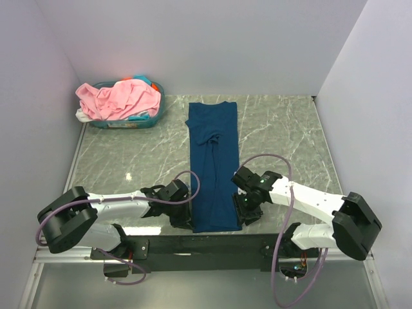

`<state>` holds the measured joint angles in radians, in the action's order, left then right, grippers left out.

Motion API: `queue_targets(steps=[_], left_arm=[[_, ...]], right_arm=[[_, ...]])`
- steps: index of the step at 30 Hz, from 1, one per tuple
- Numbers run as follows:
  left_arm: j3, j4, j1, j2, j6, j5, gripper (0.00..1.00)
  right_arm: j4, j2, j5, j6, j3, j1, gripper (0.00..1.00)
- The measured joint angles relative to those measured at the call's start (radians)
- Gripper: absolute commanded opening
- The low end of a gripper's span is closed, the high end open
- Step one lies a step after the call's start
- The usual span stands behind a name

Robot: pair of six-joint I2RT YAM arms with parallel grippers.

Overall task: Fold and stack the t-shirts
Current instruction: Fold the tshirt

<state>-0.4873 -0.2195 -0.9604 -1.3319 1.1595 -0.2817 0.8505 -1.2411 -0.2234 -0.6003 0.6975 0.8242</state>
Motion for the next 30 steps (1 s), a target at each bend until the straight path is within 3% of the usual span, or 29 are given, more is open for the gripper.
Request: queue_targets(steps=[15,18,25,30], left_arm=[[0.003,0.0,-0.003,0.006,0.0,0.006,0.0],[0.003,0.0,-0.003,0.006,-0.003,0.006,0.0],[0.003,0.0,-0.003,0.006,-0.004,0.006,0.0],[0.003,-0.003,-0.003,0.006,-0.003,0.007,0.0]], right_arm=[[-0.095,-0.179,-0.078,0.051,0.002,-0.013,0.44],[-0.103,-0.2,-0.081,0.057,0.002,-0.013,0.4],[-0.114,-0.21,-0.073,0.06,-0.01,-0.014,0.12],[-0.121,-0.209,-0.082,0.051,-0.02,-0.015,0.0]])
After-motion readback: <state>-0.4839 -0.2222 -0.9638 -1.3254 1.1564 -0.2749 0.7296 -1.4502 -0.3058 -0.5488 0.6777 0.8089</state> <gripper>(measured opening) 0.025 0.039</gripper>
